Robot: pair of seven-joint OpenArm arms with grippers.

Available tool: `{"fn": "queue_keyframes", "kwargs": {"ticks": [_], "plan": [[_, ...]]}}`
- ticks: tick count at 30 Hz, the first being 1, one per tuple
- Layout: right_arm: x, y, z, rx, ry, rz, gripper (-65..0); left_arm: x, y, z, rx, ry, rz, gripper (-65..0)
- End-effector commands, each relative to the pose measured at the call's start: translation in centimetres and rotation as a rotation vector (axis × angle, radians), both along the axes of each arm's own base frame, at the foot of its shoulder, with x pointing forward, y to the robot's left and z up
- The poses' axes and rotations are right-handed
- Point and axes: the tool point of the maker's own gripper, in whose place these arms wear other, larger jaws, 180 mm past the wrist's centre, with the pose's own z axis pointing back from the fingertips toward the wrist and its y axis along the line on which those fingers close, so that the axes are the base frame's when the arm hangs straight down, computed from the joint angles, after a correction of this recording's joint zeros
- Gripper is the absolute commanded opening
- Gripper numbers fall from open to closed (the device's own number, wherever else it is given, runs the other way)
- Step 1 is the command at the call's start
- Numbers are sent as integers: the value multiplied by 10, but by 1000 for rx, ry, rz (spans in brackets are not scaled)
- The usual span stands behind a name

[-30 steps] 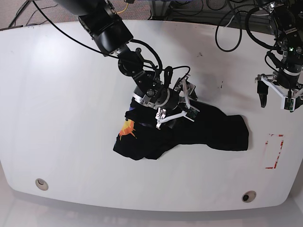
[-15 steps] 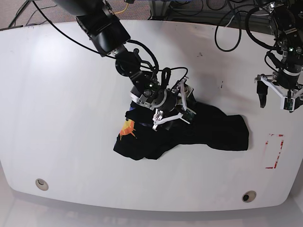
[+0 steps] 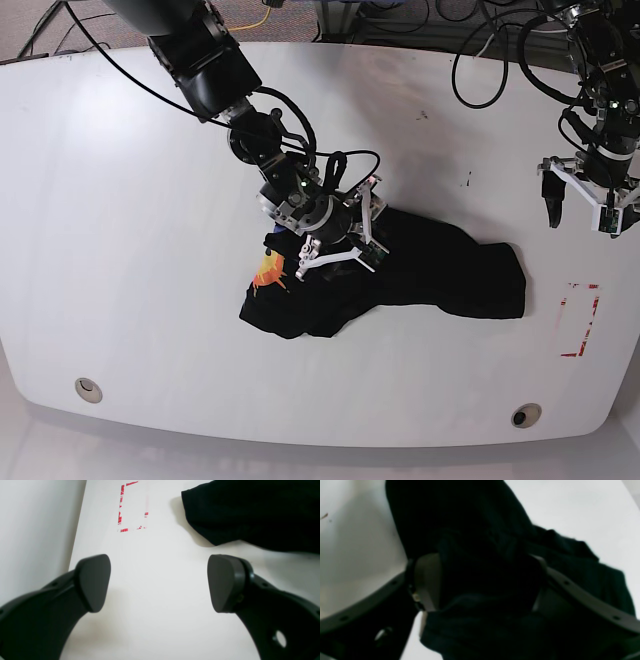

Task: Layout the t-shirt on the table in an organized manner, then fold the t-shirt properly
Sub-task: 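Lower the right gripper onto the printed area and pinch the fabric, then pull the pinched fabric away from the left gripper and spread it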

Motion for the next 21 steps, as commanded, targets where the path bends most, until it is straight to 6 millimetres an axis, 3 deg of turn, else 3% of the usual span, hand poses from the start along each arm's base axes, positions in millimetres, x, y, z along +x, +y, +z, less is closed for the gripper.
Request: {"fn": "queue_keyframes", "kwargs": {"ticks": [1, 10, 16, 21], "plan": [[11, -1, 10, 19, -32, -13, -333, 5, 1, 14, 13, -47, -8, -90], [9, -1, 8, 17, -25, -13, -648, 5, 1, 14, 12, -46, -8, -90], [3, 5, 22, 48, -55, -9, -650, 5, 1, 14, 12, -46, -8, -90], [1, 2, 54, 73, -105, -59, -650, 5, 1, 14, 12, -46, -8, -90]]}}
